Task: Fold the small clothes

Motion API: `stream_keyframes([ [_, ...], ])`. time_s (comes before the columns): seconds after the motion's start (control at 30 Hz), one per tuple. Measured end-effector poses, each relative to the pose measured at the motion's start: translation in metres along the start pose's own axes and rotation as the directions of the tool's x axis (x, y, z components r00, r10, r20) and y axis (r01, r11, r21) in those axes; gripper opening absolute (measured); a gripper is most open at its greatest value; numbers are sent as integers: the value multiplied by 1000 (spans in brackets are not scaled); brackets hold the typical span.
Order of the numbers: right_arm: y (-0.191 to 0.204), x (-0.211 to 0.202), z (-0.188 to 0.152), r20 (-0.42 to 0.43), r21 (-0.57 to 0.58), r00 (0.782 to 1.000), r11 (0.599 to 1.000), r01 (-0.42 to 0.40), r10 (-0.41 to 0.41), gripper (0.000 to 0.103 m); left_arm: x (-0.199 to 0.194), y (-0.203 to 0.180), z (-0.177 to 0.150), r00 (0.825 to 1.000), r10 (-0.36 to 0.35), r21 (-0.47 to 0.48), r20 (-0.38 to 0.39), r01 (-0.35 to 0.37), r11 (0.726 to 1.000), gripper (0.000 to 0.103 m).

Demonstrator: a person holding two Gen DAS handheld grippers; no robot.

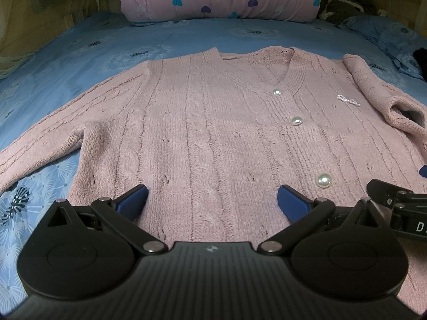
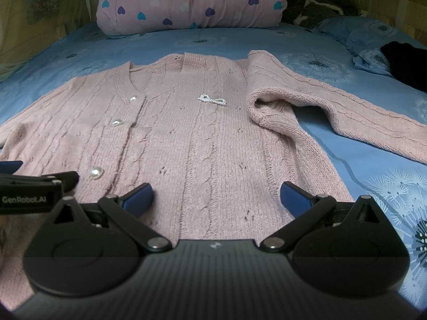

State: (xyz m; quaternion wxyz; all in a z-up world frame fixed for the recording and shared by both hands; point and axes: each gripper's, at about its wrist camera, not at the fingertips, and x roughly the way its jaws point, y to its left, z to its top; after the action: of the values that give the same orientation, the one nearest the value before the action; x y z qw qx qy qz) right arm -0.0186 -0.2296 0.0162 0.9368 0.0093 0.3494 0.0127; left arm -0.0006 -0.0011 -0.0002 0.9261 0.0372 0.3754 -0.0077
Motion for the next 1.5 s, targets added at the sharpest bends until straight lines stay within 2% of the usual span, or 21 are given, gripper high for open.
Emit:
stream_keyframes([
  [1.13, -2, 4, -3, -1, 8, 1000, 1000, -6, 6, 103, 2, 0, 0, 1000, 1, 1, 0, -1, 1000, 103],
  [1.5, 1, 6, 0, -12, -1, 1000, 1000, 7, -7, 103, 5, 8, 3, 1000, -27, -19, -1, 26, 999, 103],
])
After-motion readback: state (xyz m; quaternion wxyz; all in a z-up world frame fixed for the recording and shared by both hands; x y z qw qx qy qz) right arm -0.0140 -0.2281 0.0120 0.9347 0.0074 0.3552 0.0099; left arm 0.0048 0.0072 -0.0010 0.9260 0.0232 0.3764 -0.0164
